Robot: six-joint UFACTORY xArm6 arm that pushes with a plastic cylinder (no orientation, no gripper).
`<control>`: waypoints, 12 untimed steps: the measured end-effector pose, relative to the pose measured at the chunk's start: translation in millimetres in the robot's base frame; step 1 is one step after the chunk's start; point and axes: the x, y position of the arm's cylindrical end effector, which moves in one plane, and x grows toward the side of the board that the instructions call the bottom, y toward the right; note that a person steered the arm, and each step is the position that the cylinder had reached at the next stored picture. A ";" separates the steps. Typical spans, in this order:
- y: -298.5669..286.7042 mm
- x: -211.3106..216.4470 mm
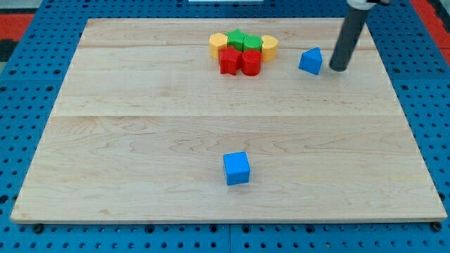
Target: Place the blue triangle to the right side of the green circle
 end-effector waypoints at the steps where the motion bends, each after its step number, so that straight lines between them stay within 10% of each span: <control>1: -35.0 -20.4; 8: -76.5 -136.8; 12: -99.2 -103.6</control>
